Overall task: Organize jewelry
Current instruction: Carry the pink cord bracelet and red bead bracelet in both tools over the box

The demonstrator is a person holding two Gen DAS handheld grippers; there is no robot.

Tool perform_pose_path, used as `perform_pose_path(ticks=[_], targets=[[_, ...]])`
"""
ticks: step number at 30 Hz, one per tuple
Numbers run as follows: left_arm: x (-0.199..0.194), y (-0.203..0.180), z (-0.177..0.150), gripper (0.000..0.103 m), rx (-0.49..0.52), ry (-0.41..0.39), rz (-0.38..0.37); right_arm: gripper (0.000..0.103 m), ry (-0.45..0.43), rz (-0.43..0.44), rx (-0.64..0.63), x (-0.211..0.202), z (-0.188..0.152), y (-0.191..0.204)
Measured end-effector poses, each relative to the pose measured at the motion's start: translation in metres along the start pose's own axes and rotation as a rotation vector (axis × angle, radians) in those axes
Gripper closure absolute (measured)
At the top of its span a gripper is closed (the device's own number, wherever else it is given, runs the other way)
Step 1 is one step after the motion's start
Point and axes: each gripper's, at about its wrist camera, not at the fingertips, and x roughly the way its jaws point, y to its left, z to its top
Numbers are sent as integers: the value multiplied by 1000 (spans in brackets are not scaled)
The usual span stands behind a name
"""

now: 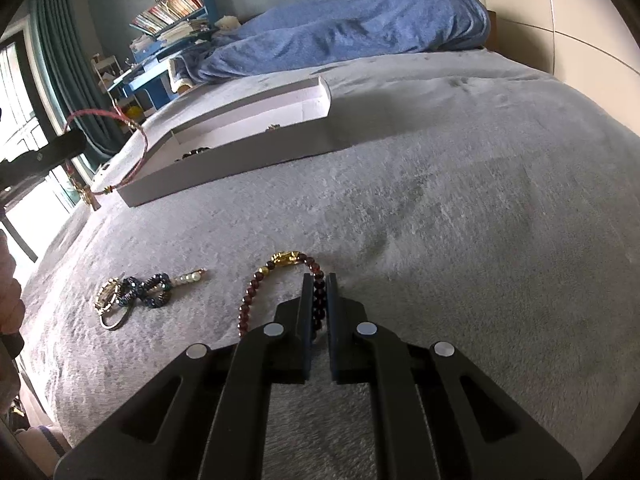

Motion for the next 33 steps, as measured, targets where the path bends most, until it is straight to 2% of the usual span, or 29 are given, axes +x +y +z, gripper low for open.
perform_pose_path(ticks=[7, 17, 27, 33], targets=[[-1, 18, -6, 100, -23, -1, 37, 97, -27, 26, -14, -9, 7, 5], [2, 45, -2, 100, -59, -9, 76, 97, -76, 39, -85, -17, 43, 21], [19, 70, 30, 100, -48, -23, 124, 97, -116, 62, -182, -2, 105, 51], [41, 87, 44, 100, -51, -17, 150, 97, -118, 93, -233, 26, 151, 79]])
